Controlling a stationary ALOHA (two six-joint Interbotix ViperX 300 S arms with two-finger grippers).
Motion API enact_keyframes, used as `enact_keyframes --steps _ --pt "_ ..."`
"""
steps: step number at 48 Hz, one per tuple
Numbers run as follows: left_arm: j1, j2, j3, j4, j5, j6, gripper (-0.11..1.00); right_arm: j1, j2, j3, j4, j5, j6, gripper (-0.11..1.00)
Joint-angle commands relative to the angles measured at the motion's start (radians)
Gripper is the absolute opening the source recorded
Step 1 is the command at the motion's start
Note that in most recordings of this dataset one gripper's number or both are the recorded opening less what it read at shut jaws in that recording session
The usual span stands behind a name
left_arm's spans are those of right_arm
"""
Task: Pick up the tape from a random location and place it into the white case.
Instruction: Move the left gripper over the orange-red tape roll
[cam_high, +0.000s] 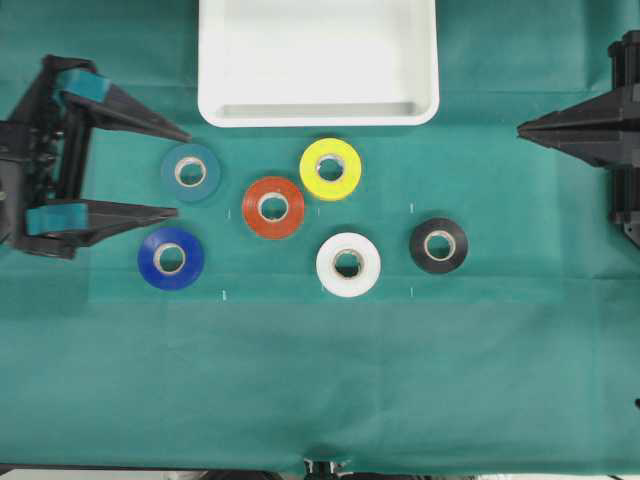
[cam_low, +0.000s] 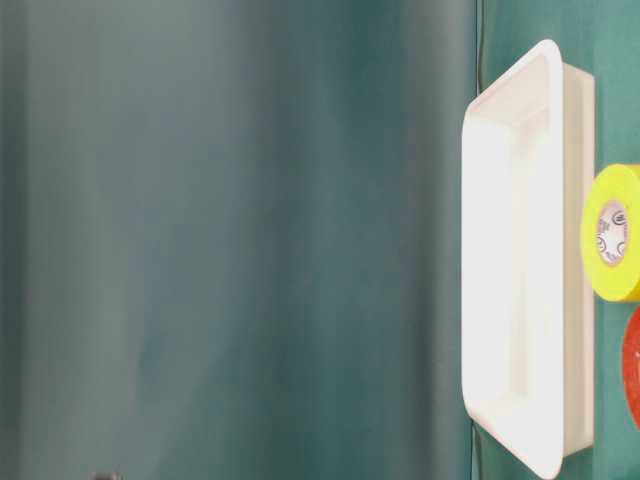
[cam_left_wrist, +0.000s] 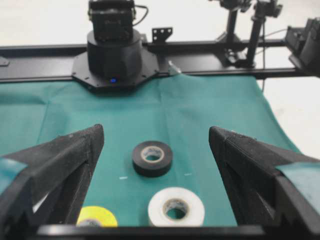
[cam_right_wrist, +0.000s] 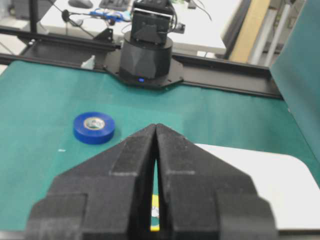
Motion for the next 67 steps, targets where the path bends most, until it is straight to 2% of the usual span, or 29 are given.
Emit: enact_keyframes --steps 1,26,51,60,67 --pt "0.003 0.034 -0.041 -0.002 -0.008 0.006 0.98 -0.002 0.008 -0.029 0.002 -0.005 0.0 0.0" --pt "0.015 0.193 -0.183 -0.002 -0.005 0.055 0.98 -0.002 0.008 -0.029 0.0 -0.005 0.0 0.0" --pt "0.017 0.196 -0.193 -0.002 0.038 0.049 0.98 0.0 0.008 -0.031 0.0 0.002 0.002 0.0" --pt "0.017 0.195 -0.213 -0.003 0.114 0.046 0.98 -0.002 0.008 -0.034 0.0 0.011 0.003 0.0" --pt "0.017 0.198 -0.256 -0.006 0.253 0.025 0.98 0.0 0.008 -0.035 0.002 0.015 0.003 0.0"
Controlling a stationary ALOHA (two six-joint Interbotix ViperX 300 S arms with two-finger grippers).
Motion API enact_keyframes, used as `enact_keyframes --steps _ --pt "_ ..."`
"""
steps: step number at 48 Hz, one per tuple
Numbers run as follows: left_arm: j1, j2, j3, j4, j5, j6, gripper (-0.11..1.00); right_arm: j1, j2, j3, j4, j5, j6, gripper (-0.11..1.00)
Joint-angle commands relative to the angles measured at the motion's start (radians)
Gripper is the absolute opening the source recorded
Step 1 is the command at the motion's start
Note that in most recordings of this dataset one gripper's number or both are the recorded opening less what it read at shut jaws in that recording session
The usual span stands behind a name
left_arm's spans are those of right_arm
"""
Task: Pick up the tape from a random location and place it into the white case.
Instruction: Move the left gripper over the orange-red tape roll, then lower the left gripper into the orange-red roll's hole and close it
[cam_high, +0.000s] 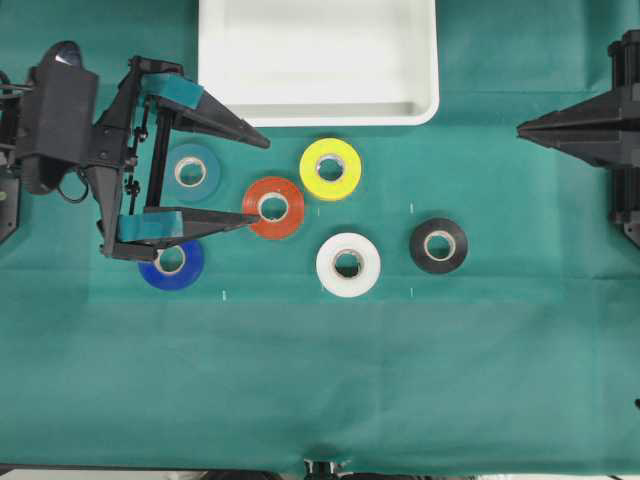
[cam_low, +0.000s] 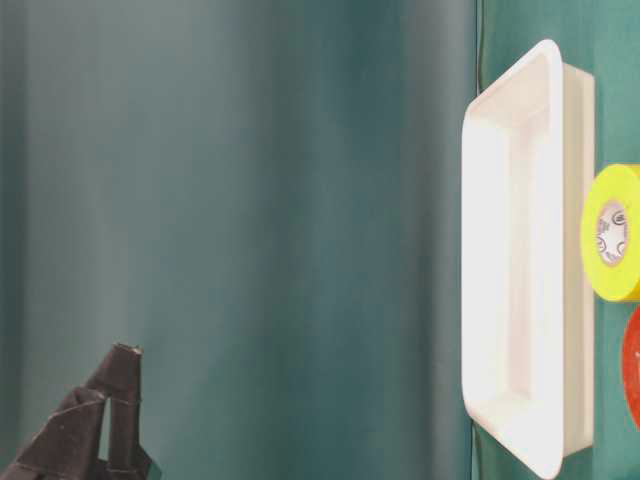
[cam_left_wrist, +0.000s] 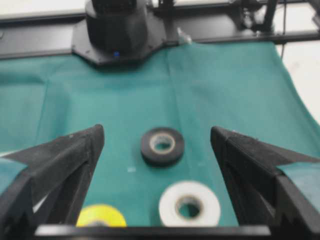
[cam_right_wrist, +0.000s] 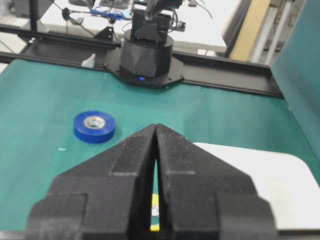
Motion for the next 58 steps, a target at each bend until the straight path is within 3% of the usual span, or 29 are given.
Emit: enact_keyframes --steps 1,12,28,45,58 --pt "0.002 -0.008 -0.041 -0.003 0.095 -0.017 0.98 -0.002 0.006 -0.026 -0.002 -0.002 0.003 0.0" --pt "0.005 0.034 -0.141 -0.003 0.39 -0.061 0.98 -0.002 0.008 -0.028 0.0 0.003 0.003 0.0" --pt "0.011 0.143 -0.279 -0.003 0.713 -0.072 0.98 -0.002 0.014 -0.028 0.0 0.003 0.005 0.0" --pt "0.012 0.186 -0.377 0.003 0.859 -0.071 0.98 -0.002 0.018 -0.029 0.0 0.003 0.005 0.0" --pt "0.011 0.201 -0.403 0.005 0.888 -0.069 0.98 -0.002 0.018 -0.029 0.0 0.003 0.005 0.0"
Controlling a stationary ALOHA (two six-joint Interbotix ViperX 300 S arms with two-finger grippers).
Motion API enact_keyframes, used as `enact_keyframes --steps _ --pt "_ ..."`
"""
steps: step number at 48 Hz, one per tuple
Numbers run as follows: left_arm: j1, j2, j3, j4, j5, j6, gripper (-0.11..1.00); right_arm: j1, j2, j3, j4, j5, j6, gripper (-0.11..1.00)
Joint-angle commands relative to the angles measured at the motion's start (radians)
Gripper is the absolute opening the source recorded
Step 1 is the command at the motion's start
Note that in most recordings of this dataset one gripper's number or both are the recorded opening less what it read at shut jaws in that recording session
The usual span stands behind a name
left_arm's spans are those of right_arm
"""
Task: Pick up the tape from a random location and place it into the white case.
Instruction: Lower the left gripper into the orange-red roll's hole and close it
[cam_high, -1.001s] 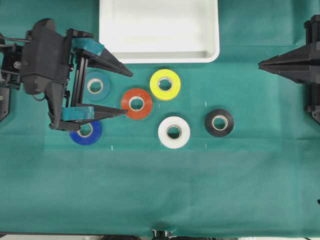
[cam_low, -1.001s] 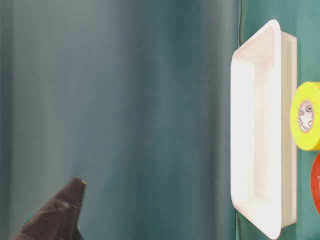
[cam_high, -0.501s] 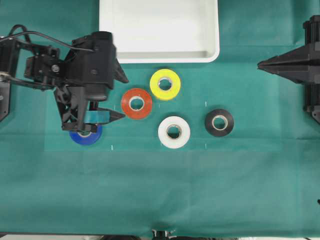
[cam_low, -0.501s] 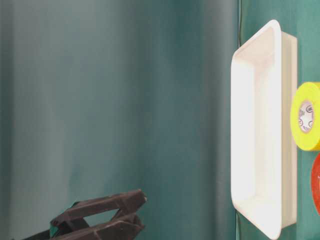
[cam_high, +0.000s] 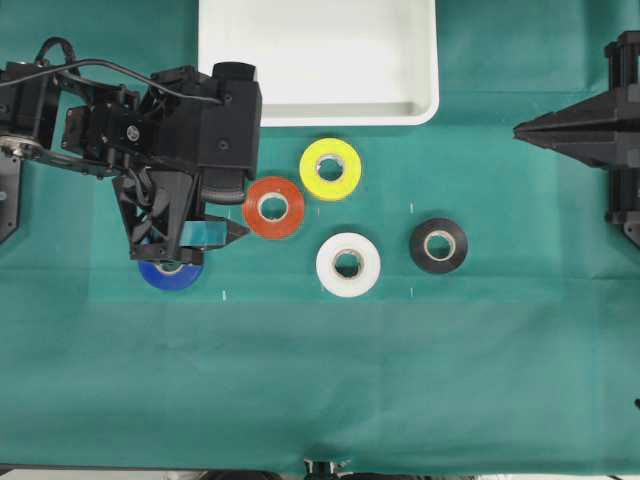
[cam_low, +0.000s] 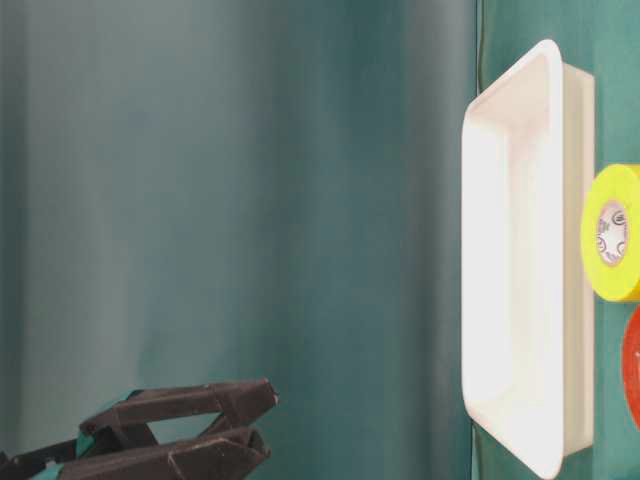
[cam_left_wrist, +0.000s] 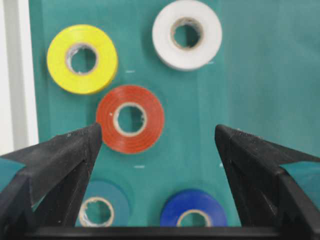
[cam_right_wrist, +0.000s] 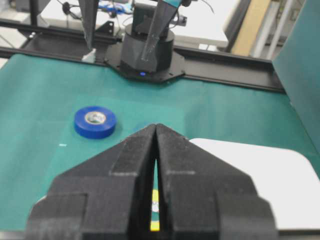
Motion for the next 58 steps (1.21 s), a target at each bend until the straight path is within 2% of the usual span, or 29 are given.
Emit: enact_keyframes --steps 1,37,58 --pt "0.002 -0.008 -0.011 0.003 -0.002 0.002 0.98 -0.002 0.008 -0.028 0.0 -0.005 0.002 0.0" --pt "0.003 -0.008 -0.002 0.003 -0.015 0.002 0.98 -0.002 0.008 -0.029 0.0 -0.002 0.002 0.0" --pt "0.003 0.035 0.087 0.003 -0.114 0.005 0.98 -0.002 0.008 -0.031 0.0 -0.003 0.002 0.0"
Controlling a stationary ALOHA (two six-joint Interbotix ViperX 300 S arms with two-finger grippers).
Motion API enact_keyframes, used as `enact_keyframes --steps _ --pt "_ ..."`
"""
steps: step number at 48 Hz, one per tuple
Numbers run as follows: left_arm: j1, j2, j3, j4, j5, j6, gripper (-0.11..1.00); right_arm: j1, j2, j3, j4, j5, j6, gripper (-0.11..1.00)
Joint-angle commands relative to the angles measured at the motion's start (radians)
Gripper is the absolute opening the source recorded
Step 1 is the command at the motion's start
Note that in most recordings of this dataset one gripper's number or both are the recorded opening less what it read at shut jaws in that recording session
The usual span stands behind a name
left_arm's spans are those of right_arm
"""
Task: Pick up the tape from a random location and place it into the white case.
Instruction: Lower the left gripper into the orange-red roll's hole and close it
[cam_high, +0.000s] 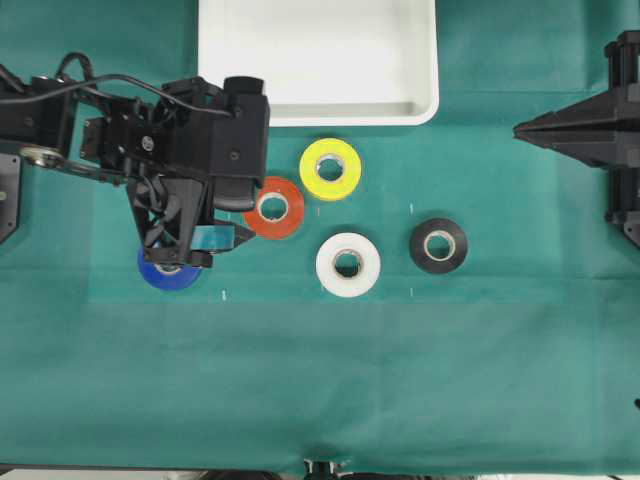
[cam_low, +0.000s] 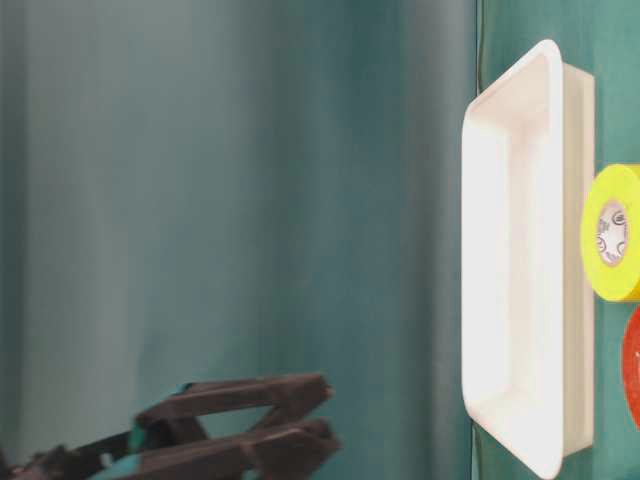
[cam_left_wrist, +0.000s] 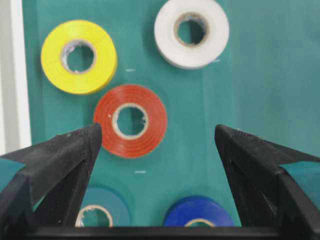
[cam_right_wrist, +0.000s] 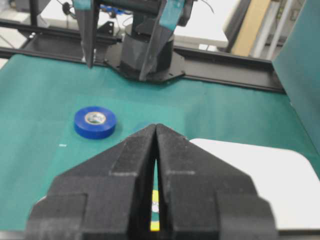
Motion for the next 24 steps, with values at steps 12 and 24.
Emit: enact_keyframes --steps 12,24 --pt "0.003 0.052 0.04 0.003 -0.055 -0.002 0.98 -0.002 0.008 -0.029 0.002 -0.003 0.002 0.0" --pt "0.003 0.13 0.069 0.002 -0.129 0.002 0.98 -0.002 0.011 -0.028 0.002 -0.002 0.0 0.0"
